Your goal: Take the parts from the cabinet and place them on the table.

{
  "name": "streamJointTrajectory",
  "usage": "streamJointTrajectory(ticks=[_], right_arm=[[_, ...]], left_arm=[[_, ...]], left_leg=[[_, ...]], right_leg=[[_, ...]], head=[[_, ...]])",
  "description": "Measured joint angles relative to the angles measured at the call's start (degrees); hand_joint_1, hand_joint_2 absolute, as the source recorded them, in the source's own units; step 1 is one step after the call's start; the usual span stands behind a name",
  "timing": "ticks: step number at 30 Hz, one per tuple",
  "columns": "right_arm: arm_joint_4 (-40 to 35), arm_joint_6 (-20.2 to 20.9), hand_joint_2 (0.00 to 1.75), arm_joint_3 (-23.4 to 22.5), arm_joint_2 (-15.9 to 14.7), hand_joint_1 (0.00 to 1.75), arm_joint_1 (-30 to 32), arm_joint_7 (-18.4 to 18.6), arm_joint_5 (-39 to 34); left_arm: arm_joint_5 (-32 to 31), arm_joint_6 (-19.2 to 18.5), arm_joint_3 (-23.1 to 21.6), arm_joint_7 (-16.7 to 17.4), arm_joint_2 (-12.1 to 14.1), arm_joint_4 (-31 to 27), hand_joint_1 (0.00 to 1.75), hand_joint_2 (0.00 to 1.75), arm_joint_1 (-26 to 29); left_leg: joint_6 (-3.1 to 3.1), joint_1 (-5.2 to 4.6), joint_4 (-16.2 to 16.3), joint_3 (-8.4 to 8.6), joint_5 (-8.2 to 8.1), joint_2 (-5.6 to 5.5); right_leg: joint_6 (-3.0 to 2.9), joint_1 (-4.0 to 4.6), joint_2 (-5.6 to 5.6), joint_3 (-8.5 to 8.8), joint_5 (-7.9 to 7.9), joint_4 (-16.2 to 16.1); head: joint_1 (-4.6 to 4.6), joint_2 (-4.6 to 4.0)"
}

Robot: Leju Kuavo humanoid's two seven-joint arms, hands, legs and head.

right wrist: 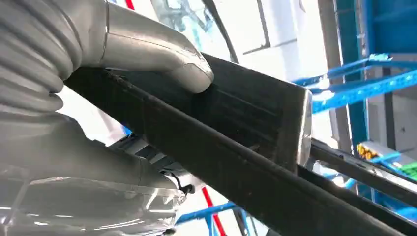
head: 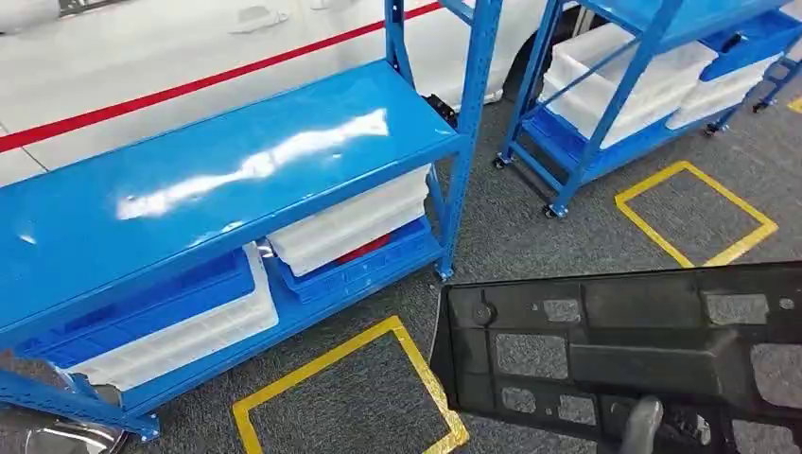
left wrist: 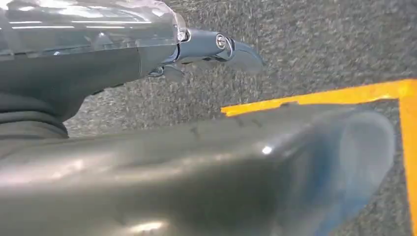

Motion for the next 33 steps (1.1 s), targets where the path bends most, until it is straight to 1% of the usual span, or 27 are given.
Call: streamJointTrajectory(ticks=[2, 3, 4, 5, 6, 7, 8, 9, 10, 11, 12, 13, 14, 17, 18, 19, 20, 21, 23, 24, 25, 26, 27, 28, 29, 30, 33], right_arm=[[0.59, 0.00, 1.75, 0.09, 0.04, 1.75, -0.01, 0.02, 1.05], [0.87, 0.00, 1.75, 0.15, 0.07, 1.75, -0.03, 0.02, 1.53], [1.09, -0.02, 1.75, 0.24, 0.09, 1.75, -0.06, 0.02, 1.95], [1.29, -0.07, 1.75, 0.35, 0.20, 1.75, -0.15, 0.02, 2.23], [1.57, -0.11, 1.75, 0.44, 0.22, 1.75, -0.33, 0.07, 2.40], [1.86, -0.18, 1.75, 0.50, 0.22, 1.75, -0.45, 0.07, 2.79], [2.10, -0.61, 1.75, 0.52, 0.22, 1.75, -0.50, 0.07, 3.48], [2.34, -1.07, 1.75, 0.52, 0.22, 1.75, -0.50, 0.09, 4.29], [2.60, -1.71, 1.75, 0.52, 0.22, 1.75, -0.50, 0.11, 5.34], [2.80, -2.38, 1.75, 0.52, 0.22, 1.75, -0.51, 0.11, 6.40], [2.86, -2.95, 1.75, 0.52, 0.22, 1.75, -0.52, 0.11, 7.27], [2.86, -3.17, 1.75, 0.50, 0.22, 1.75, -0.57, 0.11, 7.85], [2.86, -3.30, 1.75, 0.48, 0.22, 1.75, -0.65, 0.11, 8.20], [2.86, -3.21, 1.75, 0.41, 0.22, 1.75, -0.87, 0.09, 8.35], [2.86, -3.04, 1.75, 0.37, 0.22, 1.75, -0.84, 0.09, 8.33], [2.88, -2.84, 1.75, 0.37, 0.22, 1.75, -0.91, 0.09, 8.33], [2.91, -2.67, 1.75, 0.35, 0.22, 1.75, -1.00, 0.07, 8.33], [3.06, -2.56, 1.75, 0.35, 0.22, 1.75, -1.32, 0.11, 8.46], [3.45, -2.56, 1.75, 0.37, 0.22, 1.75, -1.57, 0.11, 8.57], [3.65, -2.56, 1.75, 0.35, 0.22, 1.75, -1.54, 0.11, 8.57], [3.82, -2.51, 1.75, 0.33, 0.22, 1.75, -1.56, 0.11, 8.57], [4.02, -2.27, 1.75, 0.33, 0.22, 1.75, -1.62, 0.11, 8.59], [4.22, -1.86, 1.75, 0.33, 0.22, 1.75, -1.72, 0.11, 8.72], [4.44, -1.70, 1.75, 0.35, 0.22, 1.75, -1.88, 0.11, 9.20], [4.61, -1.73, 1.75, 0.48, 0.22, 1.75, -2.22, 0.11, 9.81], [4.90, -1.79, 1.75, 0.68, 0.22, 1.75, -2.51, 0.15, 10.27], [5.35, -1.86, 1.75, 0.96, 0.22, 1.75, -2.57, 0.11, 10.56]], left_arm=[[0.15, 0.26, -0.11, 0.98, 0.00, 0.00, 0.00, 0.00, -0.43], [0.20, 0.26, -0.13, 1.25, -0.02, 0.00, 0.00, 0.00, -0.54], [0.22, 0.24, -0.13, 1.35, -0.02, 0.00, 0.00, 0.00, -0.50], [0.26, 0.24, -0.15, 1.40, -0.02, 0.00, 0.00, 0.00, -0.33], [0.33, 0.22, -0.15, 1.40, -0.02, 0.02, 0.00, 0.00, -0.26], [0.39, 0.20, -0.15, 1.42, 0.00, 0.04, 0.00, 0.00, -0.19], [0.66, 0.22, -0.15, 1.42, 0.00, 0.07, 0.00, 0.00, -0.10], [0.74, 0.20, -0.15, 1.40, 0.00, 0.07, 0.00, 0.00, -0.05], [1.03, 0.09, -0.15, 1.16, 0.00, 0.07, 0.00, 0.00, -0.01], [1.38, -0.19, -0.15, 0.72, 0.00, 0.07, 0.00, 0.00, -0.01], [1.51, -0.57, -0.17, 0.33, 0.00, 0.07, 0.00, 0.00, 0.01], [1.51, -0.90, -0.24, 0.02, 0.04, 0.07, 0.00, 0.00, 0.02], [1.51, -0.98, -0.44, -0.18, 0.31, 0.22, 0.00, 0.00, 0.19], [1.44, -1.44, -1.09, -0.66, 0.33, 0.26, 0.00, 0.00, -0.10], [1.42, -1.47, -1.29, -0.81, 0.33, 0.26, 0.00, 0.00, -0.26], [1.42, -1.49, -1.47, -0.94, 0.31, 0.26, 0.00, 0.00, -0.35], [1.42, -1.51, -1.55, -1.36, 0.26, 0.26, 0.00, 0.00, -0.30], [1.42, -1.51, -1.60, -1.75, 0.28, 0.26, 0.00, 0.00, -0.17], [1.44, -1.51, -1.68, -2.12, 0.28, 0.26, 0.00, 0.00, 0.05], [1.44, -1.51, -1.73, -2.23, 0.33, 0.26, 0.00, 0.00, 0.08], [1.44, -1.49, -1.81, -2.30, 0.33, 0.26, 0.00, 0.00, 0.04], [1.24, -1.38, -2.08, -2.60, 0.33, 0.26, 0.00, 0.00, -0.01], [0.89, -1.22, -2.32, -3.11, 0.33, 0.26, 0.00, 0.00, -0.09], [0.61, -0.81, -2.76, -3.83, 0.33, 0.26, 0.00, 0.00, -0.25], [0.57, -0.52, -3.04, -4.55, 0.33, 0.26, 0.00, 0.00, -0.33], [0.55, -0.28, -3.15, -5.07, 0.33, 0.26, 0.00, 0.00, -0.30], [0.57, -0.04, -3.78, -5.58, 0.35, 0.28, 0.00, 0.00, -0.92]], left_leg=[[-0.55, 0.08, -0.13, 0.47, 0.17, 1.11], [-0.90, 0.15, -0.05, 0.51, 0.14, 1.71], [-1.39, 0.59, 0.59, 0.26, -0.82, -0.54], [-1.51, 0.63, 2.70, -0.70, -2.79, -3.38], [-1.65, 0.67, 6.70, -2.37, -5.34, -4.81], [-1.72, 0.67, 11.79, -4.64, -7.85, -5.43], [-1.72, 0.66, 16.56, -6.79, -9.54, -5.55], [-1.65, 0.66, 18.64, -7.75, -9.60, -5.56], [-1.47, 0.66, 17.71, -7.36, -8.20, -5.57], [-1.24, 0.66, 14.43, -5.85, -5.87, -5.65], [-0.91, 0.65, 9.22, -3.46, -2.94, -6.24], [-0.52, 0.65, 4.12, -1.21, -0.49, -8.06], [-0.03, 0.63, 1.45, -0.16, -0.72, -11.56], [0.14, 0.31, 0.76, -0.30, -0.56, -10.13], [0.56, 0.23, 0.43, -0.10, -0.21, -9.31], [1.01, 0.98, -0.52, 0.19, 0.55, -8.24], [1.36, 0.76, -0.74, 0.09, 0.78, -7.38], [1.73, 0.63, -0.75, -0.11, 0.87, -6.48], [1.77, 0.41, -0.65, -0.40, 0.86, -4.68], [1.76, 0.35, -0.58, -0.55, 0.86, -3.80], [1.73, 0.35, -0.51, -0.61, 0.84, -2.98], [1.67, 0.35, -0.44, -0.60, 0.75, -2.16], [1.50, 0.36, -0.35, -0.50, 0.62, -1.44], [1.27, 0.35, -0.17, -0.34, 0.44, -0.88], [0.94, 0.22, 0.03, -0.19, 0.22, -0.33], [0.48, -0.15, 0.34, -0.19, -0.09, 0.26], [-0.13, -0.14, 0.20, 0.15, -0.10, 1.78]], right_leg=[[-0.65, 0.37, 1.11, -0.50, 0.13, 0.12], [-1.23, 0.22, 1.79, -0.68, 0.48, -0.26], [-1.72, -0.04, 2.33, -0.65, 0.84, -0.48], [-2.04, -0.09, 2.92, -0.91, 1.07, -0.52], [-2.26, -0.05, 3.48, -1.19, 1.22, -0.51], [-2.43, 0.07, 4.18, -1.46, 1.37, -0.47], [-2.51, 0.21, 5.06, -1.73, 1.49, -0.37], [-2.50, 0.29, 5.87, -1.89, 1.55, -0.22], [-2.46, 0.36, 6.77, -1.94, 1.58, -0.09], [-2.42, 0.40, 7.59, -1.92, 1.60, 0.00], [-2.32, 0.44, 8.51, -1.86, 1.66, 0.10], [-2.19, 0.45, 9.23, -1.83, 1.74, 0.16], [-1.85, 0.53, 9.88, -2.04, 1.92, 0.19], [-0.57, -0.01, 11.97, -2.84, 2.65, 0.07], [-0.02, 0.02, 12.84, -2.97, 3.02, -0.25], [0.01, 0.18, 11.22, -3.21, 2.76, 0.46], [0.02, 0.65, 7.50, -4.14, 1.14, 2.03], [0.14, 0.64, 5.69, -5.90, -1.46, 5.61], [0.52, 0.34, 4.72, -9.69, -5.68, 14.35], [0.70, 0.23, 4.59, -10.81, -6.43, 17.28], [0.80, 0.14, 4.42, -10.49, -5.82, 17.29], [0.86, 0.03, 4.15, -8.77, -4.10, 14.59], [0.81, -0.03, 3.63, -5.77, -1.82, 9.71], [0.64, 0.02, 2.12, -2.52, 0.11, 4.27], [0.30, 0.37, -1.14, -0.28, -0.09, -0.09], [-0.36, 0.80, -0.60, -0.31, 0.18, -0.29], [-0.96, 1.06, 1.33, -0.90, 0.28, -0.06]], head=[[0.00, 0.00], [0.07, 0.00], [0.00, 0.00], [-0.02, 0.00], [-0.04, 0.00], [-0.04, 0.00], [-0.02, 0.00], [-0.04, 0.00], [-0.04, 0.00], [-0.02, 0.00], [-0.02, 0.00], [-0.04, 0.00], [0.02, 0.00], [-0.02, 0.00], [0.02, 0.00], [0.07, 0.00], [0.15, 0.00], [0.33, 0.00], [0.28, 0.00], [0.31, 0.00], [0.31, 0.00], [0.31, 0.00], [0.31, 0.00], [0.33, 0.00], [0.31, 0.00], [0.22, 0.00], [0.22, 0.00]])
